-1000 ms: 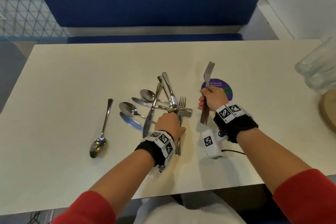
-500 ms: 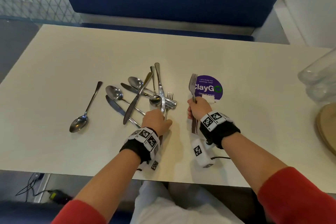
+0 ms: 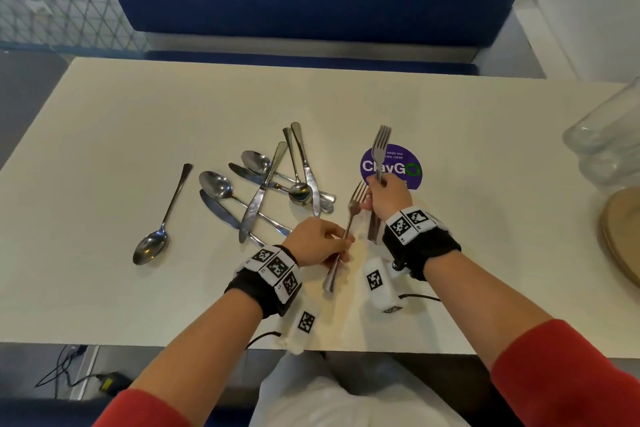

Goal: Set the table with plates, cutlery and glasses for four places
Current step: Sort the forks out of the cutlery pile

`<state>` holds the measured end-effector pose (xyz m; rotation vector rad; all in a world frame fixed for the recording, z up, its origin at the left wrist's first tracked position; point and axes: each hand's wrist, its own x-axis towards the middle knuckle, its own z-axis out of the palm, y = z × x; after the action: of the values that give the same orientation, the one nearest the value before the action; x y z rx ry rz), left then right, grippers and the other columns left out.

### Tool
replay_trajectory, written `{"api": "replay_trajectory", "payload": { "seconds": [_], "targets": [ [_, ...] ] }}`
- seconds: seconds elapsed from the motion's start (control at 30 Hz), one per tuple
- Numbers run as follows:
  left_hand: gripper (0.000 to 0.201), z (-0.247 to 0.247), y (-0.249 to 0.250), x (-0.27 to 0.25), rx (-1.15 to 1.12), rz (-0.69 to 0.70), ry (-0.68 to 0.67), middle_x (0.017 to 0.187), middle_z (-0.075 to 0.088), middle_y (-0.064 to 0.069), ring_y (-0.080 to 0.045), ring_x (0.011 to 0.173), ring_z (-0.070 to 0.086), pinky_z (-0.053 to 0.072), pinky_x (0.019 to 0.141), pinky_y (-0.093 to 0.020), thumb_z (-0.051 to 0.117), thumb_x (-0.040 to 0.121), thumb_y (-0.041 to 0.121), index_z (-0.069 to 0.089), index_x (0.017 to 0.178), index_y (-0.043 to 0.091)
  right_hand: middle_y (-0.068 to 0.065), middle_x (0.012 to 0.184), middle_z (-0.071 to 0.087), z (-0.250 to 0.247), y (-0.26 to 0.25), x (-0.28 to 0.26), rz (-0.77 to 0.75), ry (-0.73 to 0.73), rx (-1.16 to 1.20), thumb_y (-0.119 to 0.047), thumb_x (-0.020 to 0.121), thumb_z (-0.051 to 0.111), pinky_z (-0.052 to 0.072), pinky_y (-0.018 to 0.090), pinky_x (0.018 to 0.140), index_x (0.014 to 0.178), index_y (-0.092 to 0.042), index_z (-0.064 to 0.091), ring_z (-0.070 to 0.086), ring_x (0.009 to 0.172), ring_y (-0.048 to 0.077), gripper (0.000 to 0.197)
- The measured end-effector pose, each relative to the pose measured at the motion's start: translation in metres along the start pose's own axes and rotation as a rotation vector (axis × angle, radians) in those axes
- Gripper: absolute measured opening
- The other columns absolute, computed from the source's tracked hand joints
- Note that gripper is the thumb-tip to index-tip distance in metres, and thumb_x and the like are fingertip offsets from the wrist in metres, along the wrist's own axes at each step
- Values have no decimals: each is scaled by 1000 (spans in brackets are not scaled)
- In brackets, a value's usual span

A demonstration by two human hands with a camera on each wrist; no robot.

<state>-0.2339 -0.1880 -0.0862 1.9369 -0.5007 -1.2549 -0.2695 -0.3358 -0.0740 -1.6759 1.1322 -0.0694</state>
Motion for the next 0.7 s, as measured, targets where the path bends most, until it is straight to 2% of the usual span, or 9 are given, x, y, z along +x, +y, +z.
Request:
{"api": "replay_trajectory", "payload": {
  "seconds": [0.07,0.13,0.23,0.3,0.37,0.43,0.53,0.6,0.7],
  "targets": [
    [21,1,9,6,-54,39,66,81,72,-6,-13,68,68,59,71,-26,59,92,18,65,110,8,4,70,52,-7,-9,-5,-15,28,119,-21,99,43,58,37,74,92,-8,52,56,58,15,17],
    [24,0,18,12,-117,90,154,77,70,-2,-8,63,67,59,66,-20,59,92,17,64,114,9,4,68,53,-7,-14,-7,-15,30,176,-18,98,45,57,38,76,88,-8,54,54,57,14,17],
    [27,-3,31,18,-197,159,244,72,67,1,-5,59,64,58,62,-17,59,93,17,64,118,10,6,78,62,1,-18,-9,-28,46,57,-19,97,45,54,39,82,78,-15,59,60,69,21,24],
    [27,-5,35,21,-236,170,271,72,67,-1,-10,63,64,58,63,-18,58,93,17,65,117,8,8,89,66,4,-19,-12,-48,60,-54,-21,98,44,48,30,81,94,-11,67,61,82,21,25],
    [27,-6,35,23,-253,183,287,75,68,-4,-13,65,65,59,66,-22,58,93,16,66,116,5,11,101,69,5,-20,-16,-63,79,-128,-21,98,44,43,27,78,104,-6,67,61,91,24,28],
    [26,-8,35,24,-223,198,301,78,69,-7,-12,64,65,60,70,-25,58,93,17,67,115,6,14,105,68,8,-21,-20,-94,98,-209,-21,98,43,37,25,72,103,-4,67,59,93,26,30],
    [25,-14,35,27,-264,189,297,73,68,-5,-8,59,64,58,63,-18,59,92,15,68,113,5,13,106,67,12,-25,-24,-133,98,-231,-20,97,44,35,23,73,107,-7,68,60,98,26,29],
    [25,-19,34,28,-316,193,269,73,69,-3,-3,55,65,58,62,-17,61,91,13,68,113,3,13,100,66,13,-28,-22,-138,87,-265,-21,97,44,37,25,74,101,-8,69,59,96,26,28],
    [25,-26,29,30,-272,223,226,87,73,-13,-3,59,68,60,71,-24,64,88,12,68,111,4,9,87,58,14,-31,-15,-79,36,-286,-26,95,49,40,30,76,85,-8,68,54,85,22,28]
  ]
}}
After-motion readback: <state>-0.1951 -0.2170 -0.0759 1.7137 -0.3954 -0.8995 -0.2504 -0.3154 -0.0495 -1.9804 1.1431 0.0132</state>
